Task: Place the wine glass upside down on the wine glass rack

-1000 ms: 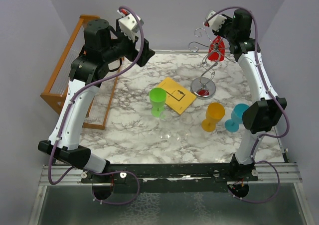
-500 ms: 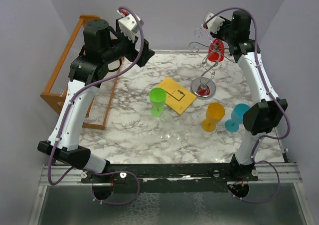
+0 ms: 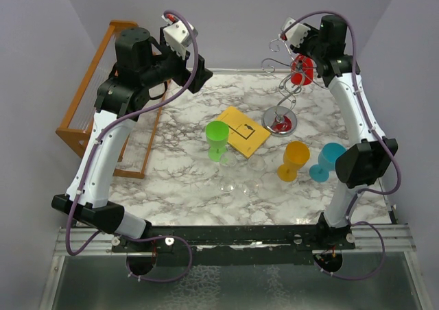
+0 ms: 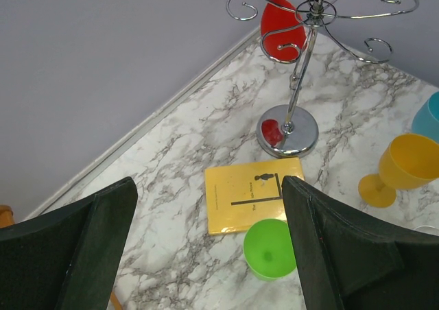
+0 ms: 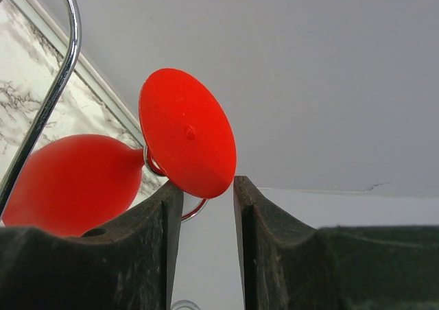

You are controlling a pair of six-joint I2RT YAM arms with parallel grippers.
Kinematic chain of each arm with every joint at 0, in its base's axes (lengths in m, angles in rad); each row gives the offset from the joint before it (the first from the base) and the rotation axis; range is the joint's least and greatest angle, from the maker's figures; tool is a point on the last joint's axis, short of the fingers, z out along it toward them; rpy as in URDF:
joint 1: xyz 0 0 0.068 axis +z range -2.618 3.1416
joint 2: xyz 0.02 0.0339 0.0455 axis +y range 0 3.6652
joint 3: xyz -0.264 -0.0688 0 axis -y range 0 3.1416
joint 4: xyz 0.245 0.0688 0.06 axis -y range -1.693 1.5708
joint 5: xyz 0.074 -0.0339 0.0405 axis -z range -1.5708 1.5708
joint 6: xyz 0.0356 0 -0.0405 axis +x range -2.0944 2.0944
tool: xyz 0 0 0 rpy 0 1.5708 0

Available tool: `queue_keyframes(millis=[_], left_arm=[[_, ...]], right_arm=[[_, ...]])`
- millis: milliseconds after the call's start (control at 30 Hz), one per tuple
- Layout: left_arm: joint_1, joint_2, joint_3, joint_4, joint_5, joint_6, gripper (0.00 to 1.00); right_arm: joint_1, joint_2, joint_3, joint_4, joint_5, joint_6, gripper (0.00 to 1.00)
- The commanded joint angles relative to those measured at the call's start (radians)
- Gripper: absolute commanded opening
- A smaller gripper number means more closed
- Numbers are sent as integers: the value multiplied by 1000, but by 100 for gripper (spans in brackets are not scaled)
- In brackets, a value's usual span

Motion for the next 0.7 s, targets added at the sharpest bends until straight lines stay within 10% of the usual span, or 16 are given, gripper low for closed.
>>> queue_keyframes(millis=[0,667], left_arm=[[3,-31,-11,6,31,8,90],[2,-34,-15,0,32,14,90]], right_arm=[[1,-51,6,-67,-6,36,37],[1,24,141,-148,-144,211,39]])
